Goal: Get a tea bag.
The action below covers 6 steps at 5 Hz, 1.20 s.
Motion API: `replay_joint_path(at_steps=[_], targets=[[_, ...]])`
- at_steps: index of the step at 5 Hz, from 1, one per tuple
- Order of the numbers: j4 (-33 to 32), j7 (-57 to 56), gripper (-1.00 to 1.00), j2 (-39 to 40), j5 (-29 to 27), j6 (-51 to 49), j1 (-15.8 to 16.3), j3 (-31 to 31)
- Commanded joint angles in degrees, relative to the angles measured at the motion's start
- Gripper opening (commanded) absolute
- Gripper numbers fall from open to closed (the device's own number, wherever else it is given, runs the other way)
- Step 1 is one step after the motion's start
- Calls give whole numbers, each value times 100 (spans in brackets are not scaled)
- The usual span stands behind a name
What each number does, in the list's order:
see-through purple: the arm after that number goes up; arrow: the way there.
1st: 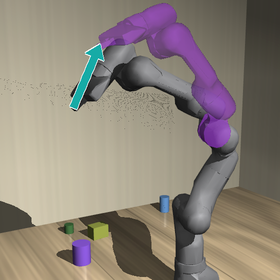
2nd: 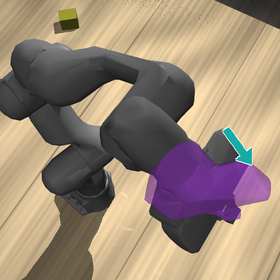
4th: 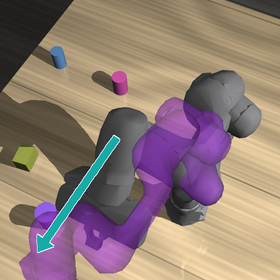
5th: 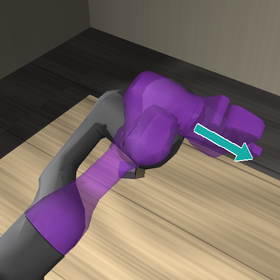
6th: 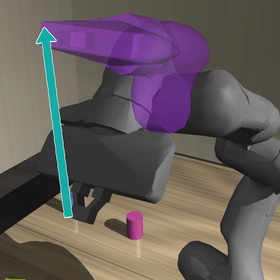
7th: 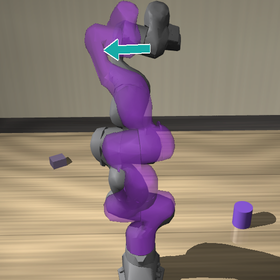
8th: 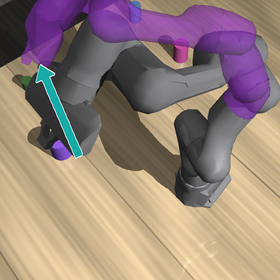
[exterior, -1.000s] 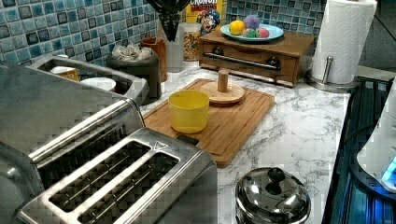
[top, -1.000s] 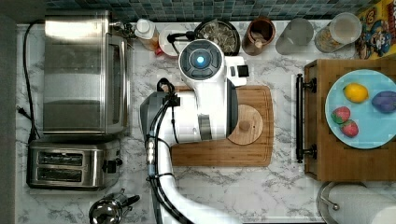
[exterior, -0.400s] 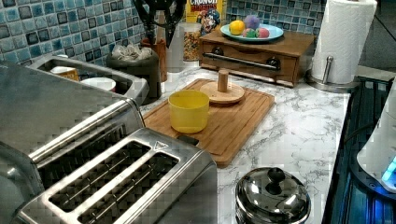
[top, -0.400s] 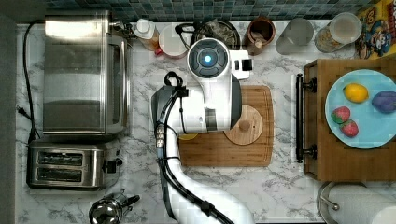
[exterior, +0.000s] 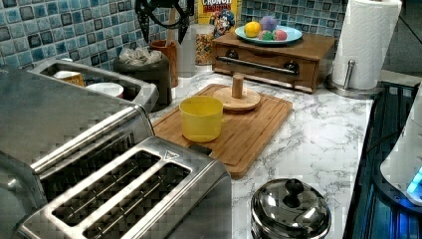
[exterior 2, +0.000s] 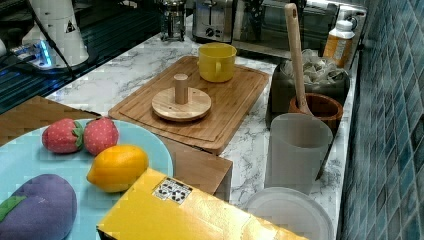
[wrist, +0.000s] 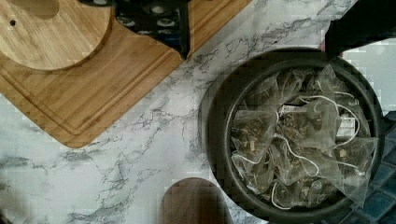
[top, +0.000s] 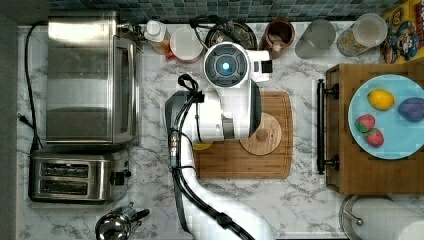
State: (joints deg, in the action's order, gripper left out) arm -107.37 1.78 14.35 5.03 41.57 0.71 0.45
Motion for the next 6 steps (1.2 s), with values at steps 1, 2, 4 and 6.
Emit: replay_joint_path(at_steps=[1,2,4,6], targets=[[1710,663,100,345,281,166,69,76],[2170,656,100,681,353,-178,91,77],[2710,550,100,1095,386,-653,169,111],[2747,424,100,1164,204,-576,99,-4]])
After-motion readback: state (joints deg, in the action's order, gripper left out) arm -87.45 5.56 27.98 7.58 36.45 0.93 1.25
